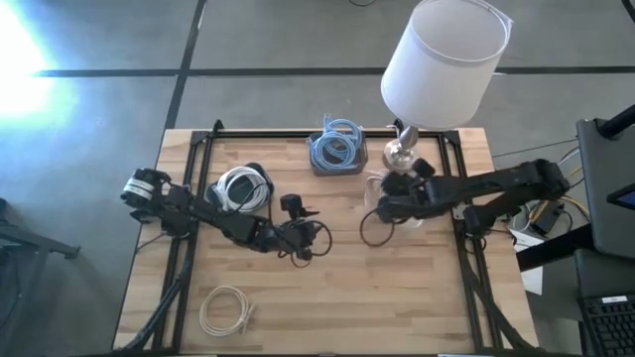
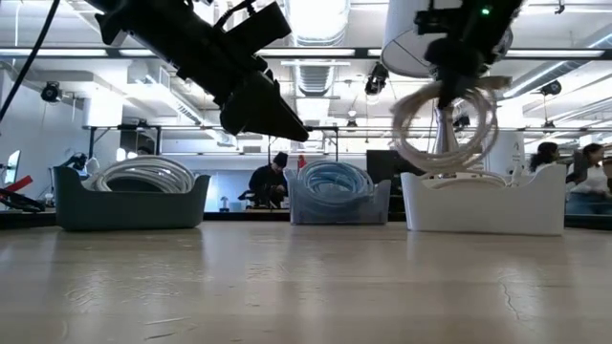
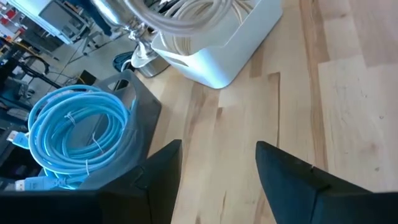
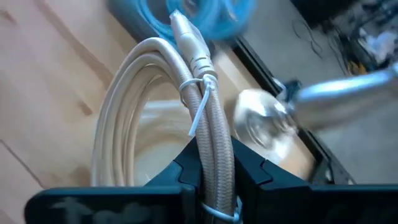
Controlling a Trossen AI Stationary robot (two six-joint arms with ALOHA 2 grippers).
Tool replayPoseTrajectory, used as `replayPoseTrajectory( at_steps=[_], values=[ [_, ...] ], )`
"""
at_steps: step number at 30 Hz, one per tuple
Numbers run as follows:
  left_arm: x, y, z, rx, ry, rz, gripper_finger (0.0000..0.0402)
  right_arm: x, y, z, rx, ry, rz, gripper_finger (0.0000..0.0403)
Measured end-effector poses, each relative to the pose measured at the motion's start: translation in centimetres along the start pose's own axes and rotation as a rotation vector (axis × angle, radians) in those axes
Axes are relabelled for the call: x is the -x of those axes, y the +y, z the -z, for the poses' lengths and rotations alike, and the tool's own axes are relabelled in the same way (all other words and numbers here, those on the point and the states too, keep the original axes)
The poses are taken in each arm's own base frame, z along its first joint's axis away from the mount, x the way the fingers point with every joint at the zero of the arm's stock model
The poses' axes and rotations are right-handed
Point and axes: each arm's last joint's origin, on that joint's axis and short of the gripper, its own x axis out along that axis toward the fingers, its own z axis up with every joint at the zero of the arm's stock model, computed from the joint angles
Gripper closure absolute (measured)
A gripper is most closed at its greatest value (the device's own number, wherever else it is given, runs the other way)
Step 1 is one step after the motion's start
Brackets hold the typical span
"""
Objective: Sort HDMI cables
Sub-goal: Put the right light brown HDMI cable into the white bin, then put the light brown HDMI cable into the white bin
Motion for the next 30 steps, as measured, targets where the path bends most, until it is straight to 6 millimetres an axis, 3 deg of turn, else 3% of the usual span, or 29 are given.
replayPoseTrajectory(
  at_steps=[7, 18, 30],
  values=[
    [0.0, 0.0, 0.0, 0.013, 0.002, -0.001, 0.0193, -1.3, -2.5, 2.5, -0.119, 0.056, -0.045, 0.0363],
    [0.0, 0.0, 0.1, 0.019, 0.003, 0.000, 0.0193, -4.4, -2.0, 6.8, -0.104, 0.101, -0.038, 0.0311],
    [0.0, 0.0, 0.1, 0.018, 0.003, -0.001, 0.0193, -3.5, -3.3, 5.8, -0.035, 0.012, 0.065, 0.0251]
  ],
)
